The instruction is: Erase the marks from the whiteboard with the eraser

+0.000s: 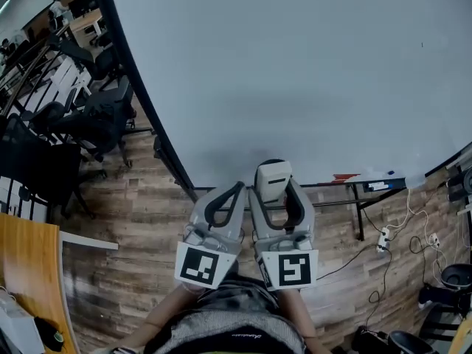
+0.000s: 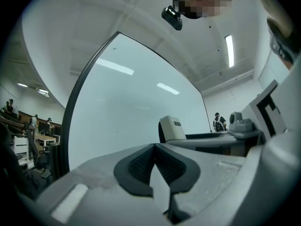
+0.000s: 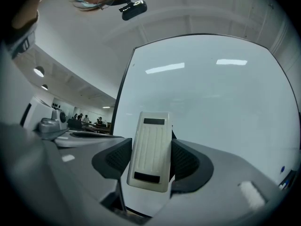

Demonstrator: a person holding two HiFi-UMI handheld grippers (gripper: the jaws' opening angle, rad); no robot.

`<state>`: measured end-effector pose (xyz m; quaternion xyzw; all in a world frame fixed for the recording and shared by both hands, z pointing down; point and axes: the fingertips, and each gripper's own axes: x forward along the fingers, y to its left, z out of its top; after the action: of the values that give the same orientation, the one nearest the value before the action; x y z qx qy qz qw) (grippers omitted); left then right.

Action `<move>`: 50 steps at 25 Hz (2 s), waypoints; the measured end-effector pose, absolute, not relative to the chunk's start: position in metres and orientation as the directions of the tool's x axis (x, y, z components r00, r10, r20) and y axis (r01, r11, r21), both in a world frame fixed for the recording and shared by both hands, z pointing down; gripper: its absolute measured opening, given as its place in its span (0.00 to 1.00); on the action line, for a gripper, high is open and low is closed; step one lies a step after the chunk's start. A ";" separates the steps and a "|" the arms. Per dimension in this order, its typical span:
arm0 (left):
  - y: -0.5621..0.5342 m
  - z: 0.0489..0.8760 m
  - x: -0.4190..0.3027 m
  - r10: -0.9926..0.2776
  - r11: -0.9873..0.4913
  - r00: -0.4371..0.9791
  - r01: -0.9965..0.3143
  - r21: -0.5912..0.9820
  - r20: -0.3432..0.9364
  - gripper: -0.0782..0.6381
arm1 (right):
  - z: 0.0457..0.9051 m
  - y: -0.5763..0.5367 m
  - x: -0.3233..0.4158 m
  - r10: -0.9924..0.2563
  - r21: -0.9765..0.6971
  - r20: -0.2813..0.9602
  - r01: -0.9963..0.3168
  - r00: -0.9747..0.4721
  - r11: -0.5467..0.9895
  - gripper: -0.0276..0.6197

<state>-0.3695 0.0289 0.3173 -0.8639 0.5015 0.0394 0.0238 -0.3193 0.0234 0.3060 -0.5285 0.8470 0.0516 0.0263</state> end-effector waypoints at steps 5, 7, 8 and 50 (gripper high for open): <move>-0.001 0.325 -0.387 -0.848 -0.526 0.524 -0.850 0.006 -0.083 0.11 | 0.313 -0.008 -0.340 -0.902 0.051 -0.096 -0.907 -0.421 0.418 0.45; -0.009 0.329 -0.391 -0.842 -0.535 0.534 -0.845 -0.001 -0.074 0.11 | 0.315 -0.017 -0.342 -0.906 0.046 -0.094 -0.911 -0.413 0.410 0.45; -0.013 0.331 -0.393 -0.843 -0.534 0.533 -0.845 0.000 -0.070 0.11 | 0.316 -0.020 -0.344 -0.907 0.050 -0.093 -0.911 -0.412 0.409 0.45; -0.043 0.348 -0.404 -0.855 -0.518 0.517 -0.855 0.010 -0.049 0.11 | 0.319 -0.055 -0.357 -0.895 0.193 -0.088 -0.889 -0.438 0.416 0.45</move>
<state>-0.4038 -0.0428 0.3479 -0.8709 0.4908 0.0239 0.0075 -0.3566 -0.0546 0.3192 -0.5300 0.8412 0.1059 -0.0143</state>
